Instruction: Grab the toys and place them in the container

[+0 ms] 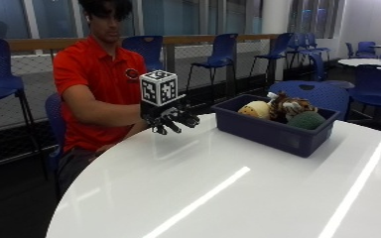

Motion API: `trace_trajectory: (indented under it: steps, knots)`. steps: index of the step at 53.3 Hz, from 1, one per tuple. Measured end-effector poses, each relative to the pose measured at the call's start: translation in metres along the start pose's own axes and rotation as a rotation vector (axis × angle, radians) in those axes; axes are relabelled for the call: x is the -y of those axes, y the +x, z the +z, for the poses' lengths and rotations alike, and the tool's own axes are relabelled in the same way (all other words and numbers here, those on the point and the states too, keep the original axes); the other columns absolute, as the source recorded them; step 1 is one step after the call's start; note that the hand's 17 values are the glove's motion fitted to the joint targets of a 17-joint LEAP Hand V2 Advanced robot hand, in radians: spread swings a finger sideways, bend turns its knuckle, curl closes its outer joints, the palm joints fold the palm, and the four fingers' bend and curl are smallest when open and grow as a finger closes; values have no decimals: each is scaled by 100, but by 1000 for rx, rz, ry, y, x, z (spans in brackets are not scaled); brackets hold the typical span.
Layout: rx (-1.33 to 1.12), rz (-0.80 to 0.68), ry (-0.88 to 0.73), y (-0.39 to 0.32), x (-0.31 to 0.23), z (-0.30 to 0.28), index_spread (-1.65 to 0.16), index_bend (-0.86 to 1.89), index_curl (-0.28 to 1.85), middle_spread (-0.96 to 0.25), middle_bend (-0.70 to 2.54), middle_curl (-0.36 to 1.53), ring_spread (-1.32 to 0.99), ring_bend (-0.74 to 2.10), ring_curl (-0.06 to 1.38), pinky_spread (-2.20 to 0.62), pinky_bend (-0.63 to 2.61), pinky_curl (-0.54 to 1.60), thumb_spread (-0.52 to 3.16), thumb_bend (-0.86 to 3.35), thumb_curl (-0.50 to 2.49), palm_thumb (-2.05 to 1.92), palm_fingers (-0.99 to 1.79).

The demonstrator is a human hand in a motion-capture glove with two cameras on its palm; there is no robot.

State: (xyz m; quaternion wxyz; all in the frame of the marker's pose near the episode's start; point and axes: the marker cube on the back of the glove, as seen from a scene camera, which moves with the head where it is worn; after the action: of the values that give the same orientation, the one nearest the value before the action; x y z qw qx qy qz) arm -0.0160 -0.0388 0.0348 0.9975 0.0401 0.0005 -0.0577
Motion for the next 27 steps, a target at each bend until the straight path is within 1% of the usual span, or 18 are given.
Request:
trace_trajectory:
  steps: [19,27]
  knots:
    - [52,43,-6,32,-25,12,-29,15,30,-6,13,23,5,16,22,7,81,32,121,-7,14,-11,-19]
    - [50,34,-4,38,-30,16,-29,16,31,-6,13,22,5,16,21,7,80,32,121,-7,14,-10,-18]
